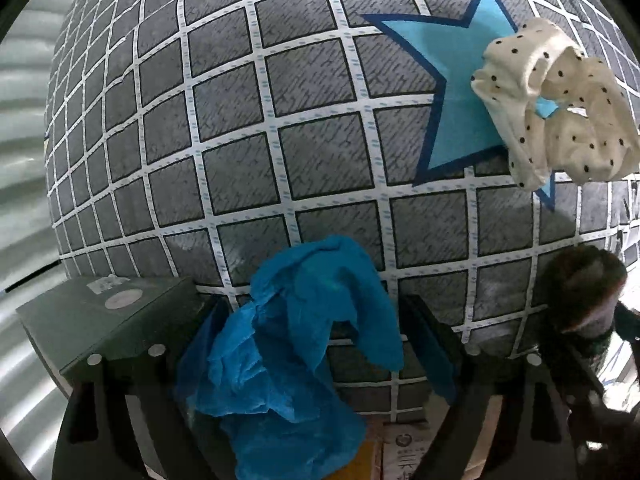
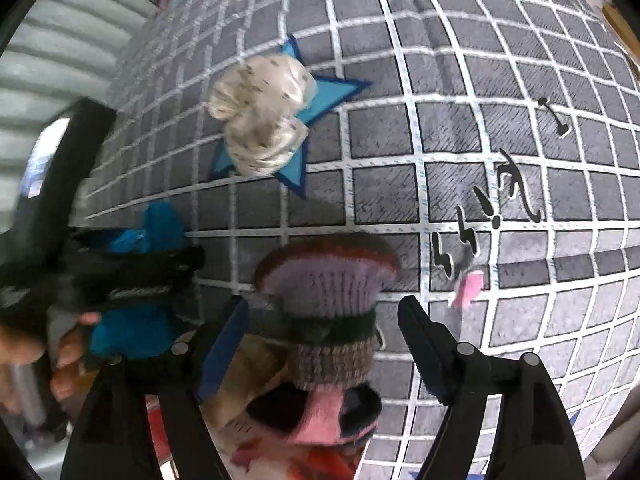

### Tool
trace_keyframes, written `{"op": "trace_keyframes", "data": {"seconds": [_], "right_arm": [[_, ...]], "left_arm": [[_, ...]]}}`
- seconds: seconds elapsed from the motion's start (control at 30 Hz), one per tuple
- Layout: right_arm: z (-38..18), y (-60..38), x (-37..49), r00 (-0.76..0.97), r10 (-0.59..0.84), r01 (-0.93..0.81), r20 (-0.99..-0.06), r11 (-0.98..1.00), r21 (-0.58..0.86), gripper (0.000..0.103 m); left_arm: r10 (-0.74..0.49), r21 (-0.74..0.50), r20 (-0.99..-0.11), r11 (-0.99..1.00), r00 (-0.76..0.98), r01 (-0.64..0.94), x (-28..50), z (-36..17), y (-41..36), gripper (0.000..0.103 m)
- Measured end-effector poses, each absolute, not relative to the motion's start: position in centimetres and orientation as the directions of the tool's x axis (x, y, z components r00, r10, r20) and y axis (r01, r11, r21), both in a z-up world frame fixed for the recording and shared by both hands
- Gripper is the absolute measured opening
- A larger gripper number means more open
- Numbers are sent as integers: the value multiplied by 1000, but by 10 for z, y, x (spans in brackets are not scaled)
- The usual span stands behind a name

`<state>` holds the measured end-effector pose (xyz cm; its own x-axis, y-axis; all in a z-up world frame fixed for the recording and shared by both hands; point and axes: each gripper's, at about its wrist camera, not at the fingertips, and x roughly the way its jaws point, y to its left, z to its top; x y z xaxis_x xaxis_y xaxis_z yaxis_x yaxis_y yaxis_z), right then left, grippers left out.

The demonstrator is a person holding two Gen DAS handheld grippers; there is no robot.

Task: Organize soft objects
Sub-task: 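Grasp the purple-brown knit hat with the right gripper while the left grasps the blue cloth, then carry the knit hat and blue cloth over the white box with both grippers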

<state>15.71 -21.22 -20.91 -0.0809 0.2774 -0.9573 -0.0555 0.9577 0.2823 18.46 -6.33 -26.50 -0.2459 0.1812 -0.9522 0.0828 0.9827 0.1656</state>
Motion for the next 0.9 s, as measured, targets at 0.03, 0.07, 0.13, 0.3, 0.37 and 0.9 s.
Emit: {"op": "trace_keyframes", "data": {"seconds": [0.03,0.07,0.13,0.3,0.37,0.9], "right_arm": [[-214,-211,158,-90,278,-46,-956,958,283,78],[-218,-209,159,-95,273,-40,-957,960,278,77],[-217,-203,161,-78,257,-65,-963,963,263,39],[-211,-208,157,-81,283,-48,-956,957,287,37],[-202,-216,158,-60,291,-35,-955,955,294,37],[-144,-274,120,63,310,109,-949,943,315,37]], "left_arm": [[164,149,-955,986,-247,78,183,-264,-63,80],[132,117,-955,990,-264,72,181,-261,-64,69],[79,69,-958,997,-276,45,178,-257,-65,42],[56,47,-972,998,-228,46,163,-240,-73,25],[44,36,-983,998,-180,46,158,-224,-76,25],[-24,-10,-998,977,63,212,119,-111,-108,25]]}}
